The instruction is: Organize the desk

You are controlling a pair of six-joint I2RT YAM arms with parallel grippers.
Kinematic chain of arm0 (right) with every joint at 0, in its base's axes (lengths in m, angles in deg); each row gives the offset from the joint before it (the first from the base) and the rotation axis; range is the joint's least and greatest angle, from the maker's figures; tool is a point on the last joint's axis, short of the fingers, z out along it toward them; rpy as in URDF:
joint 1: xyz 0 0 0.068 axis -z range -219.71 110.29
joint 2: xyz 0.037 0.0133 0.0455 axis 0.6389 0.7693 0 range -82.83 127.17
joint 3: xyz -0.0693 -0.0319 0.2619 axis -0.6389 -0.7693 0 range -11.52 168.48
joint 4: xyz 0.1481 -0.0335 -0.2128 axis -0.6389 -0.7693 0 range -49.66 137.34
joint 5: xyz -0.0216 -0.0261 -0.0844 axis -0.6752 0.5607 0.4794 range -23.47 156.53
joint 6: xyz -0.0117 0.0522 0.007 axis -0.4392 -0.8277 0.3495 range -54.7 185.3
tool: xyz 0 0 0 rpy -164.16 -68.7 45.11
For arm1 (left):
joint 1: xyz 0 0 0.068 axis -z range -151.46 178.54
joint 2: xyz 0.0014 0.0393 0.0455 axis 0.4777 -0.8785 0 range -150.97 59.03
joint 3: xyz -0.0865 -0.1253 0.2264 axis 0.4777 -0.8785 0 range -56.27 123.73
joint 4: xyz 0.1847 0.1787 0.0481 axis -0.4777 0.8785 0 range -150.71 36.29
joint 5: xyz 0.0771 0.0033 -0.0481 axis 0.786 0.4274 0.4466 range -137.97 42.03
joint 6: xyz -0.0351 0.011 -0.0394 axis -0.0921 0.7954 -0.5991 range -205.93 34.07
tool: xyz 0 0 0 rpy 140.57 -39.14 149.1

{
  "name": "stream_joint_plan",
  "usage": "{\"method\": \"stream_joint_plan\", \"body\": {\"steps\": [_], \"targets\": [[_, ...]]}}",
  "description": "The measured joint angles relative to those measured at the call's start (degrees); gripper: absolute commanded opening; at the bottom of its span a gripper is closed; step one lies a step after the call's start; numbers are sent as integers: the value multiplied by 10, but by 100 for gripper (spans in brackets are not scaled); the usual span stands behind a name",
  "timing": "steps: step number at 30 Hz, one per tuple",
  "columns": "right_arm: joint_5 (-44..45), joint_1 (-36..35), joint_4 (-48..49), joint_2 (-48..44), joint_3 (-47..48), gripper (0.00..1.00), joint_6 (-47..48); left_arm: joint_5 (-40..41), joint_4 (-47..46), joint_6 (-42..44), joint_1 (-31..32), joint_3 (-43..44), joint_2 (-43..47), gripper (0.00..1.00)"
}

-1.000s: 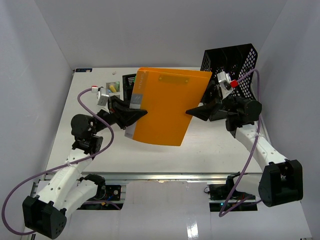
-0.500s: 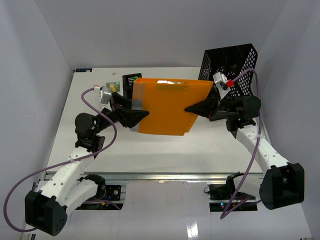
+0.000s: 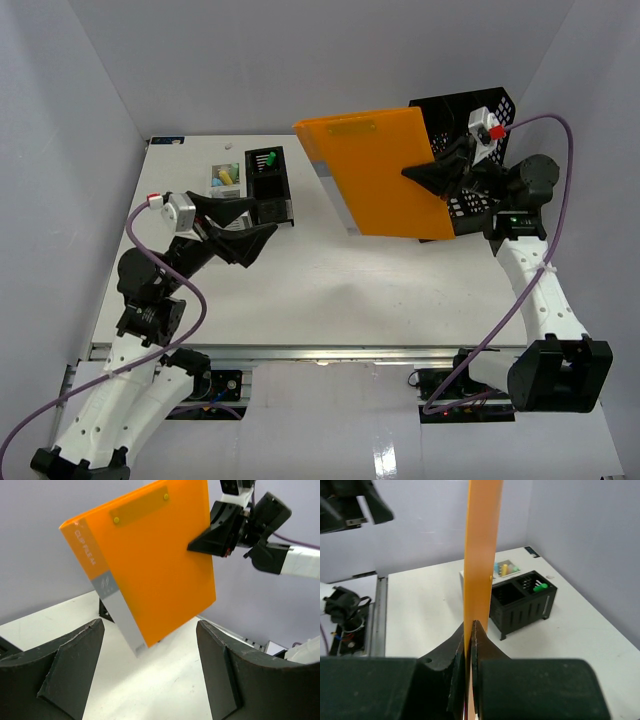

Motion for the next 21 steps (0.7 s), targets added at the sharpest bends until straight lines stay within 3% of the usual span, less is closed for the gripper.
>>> {"method": "stream_joint_plan", "body": {"steps": [8,14,21], "targets": [[92,56,-139,9,73,8,89,26,110,58,0,-18,83,86],[182,141,-156,37,146,8,91,54,196,97,0,-33,169,87],[235,180,-180,39,160,8,97,72,248,122,1,-48,200,87]]}}
